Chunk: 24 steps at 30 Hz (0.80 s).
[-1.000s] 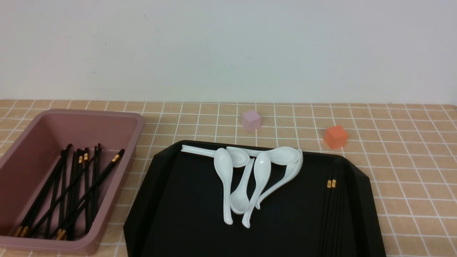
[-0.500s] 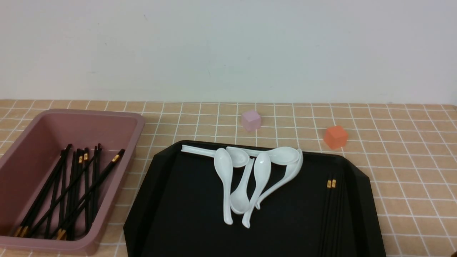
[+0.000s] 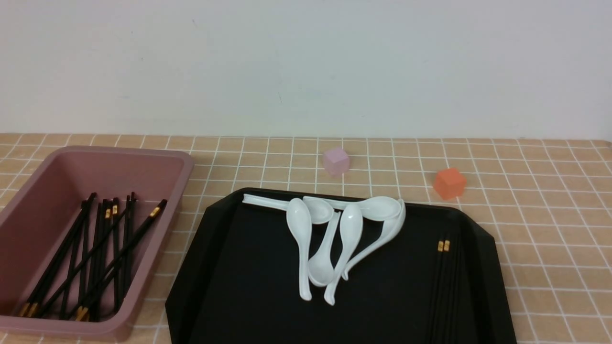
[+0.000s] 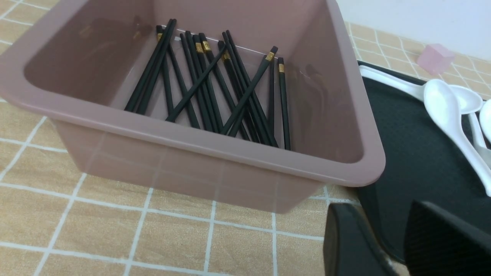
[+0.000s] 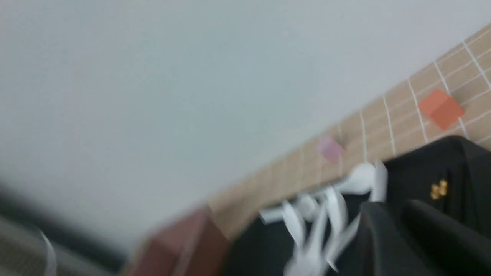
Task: On brown tablecloth take chopsticks from black tray and put them in box.
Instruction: 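Move the gripper over the chopsticks on the black tray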
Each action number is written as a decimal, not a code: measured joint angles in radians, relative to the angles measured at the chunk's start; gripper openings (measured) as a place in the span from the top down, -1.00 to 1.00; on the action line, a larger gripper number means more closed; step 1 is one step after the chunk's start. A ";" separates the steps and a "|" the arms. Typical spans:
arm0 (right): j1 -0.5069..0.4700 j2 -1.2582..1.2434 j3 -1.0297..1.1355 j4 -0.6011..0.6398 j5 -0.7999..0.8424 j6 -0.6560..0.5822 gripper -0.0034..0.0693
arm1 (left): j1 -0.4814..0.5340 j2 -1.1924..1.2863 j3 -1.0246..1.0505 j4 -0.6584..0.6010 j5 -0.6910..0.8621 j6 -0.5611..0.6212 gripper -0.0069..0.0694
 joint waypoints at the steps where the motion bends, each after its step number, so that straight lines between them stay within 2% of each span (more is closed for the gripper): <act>1: 0.000 0.103 -0.081 -0.045 0.115 0.003 0.90 | 0.000 0.000 0.000 0.000 0.000 0.000 0.19; 5: 0.000 0.441 -0.256 -0.106 0.460 0.034 0.90 | 0.000 0.000 0.000 0.000 0.000 0.000 0.19; 7: 0.023 0.590 -0.286 -0.106 0.543 0.034 0.86 | 0.000 0.000 0.000 0.000 0.000 0.000 0.19; 8: 0.028 0.604 -0.287 -0.106 0.545 0.034 0.86 | 0.000 0.000 0.000 0.000 0.000 0.000 0.19; 11: 0.194 0.797 -0.297 -0.128 0.466 0.061 0.79 | 0.000 0.000 0.000 0.000 0.000 0.000 0.19; 13: 0.248 0.841 -0.303 -0.146 0.424 0.090 0.78 | 0.000 0.000 0.000 0.000 0.000 0.000 0.19; 14: 0.316 0.899 -0.315 -0.187 0.372 0.147 0.77 | 0.000 0.000 0.000 0.000 0.000 0.000 0.19; 16: 0.372 0.959 -0.332 -0.246 0.343 0.235 0.77 | 0.000 0.000 0.000 0.000 0.000 0.000 0.19; 18: 0.436 1.039 -0.370 -0.379 0.320 0.395 0.74 | 0.000 0.000 0.000 0.000 0.000 0.000 0.19; 21: 0.481 1.126 -0.431 -0.544 0.313 0.591 0.61 | 0.000 0.000 0.000 0.000 0.000 0.000 0.19; 24: 0.490 1.206 -0.482 -0.625 0.322 0.686 0.44 | 0.000 0.000 0.000 0.000 0.000 0.000 0.19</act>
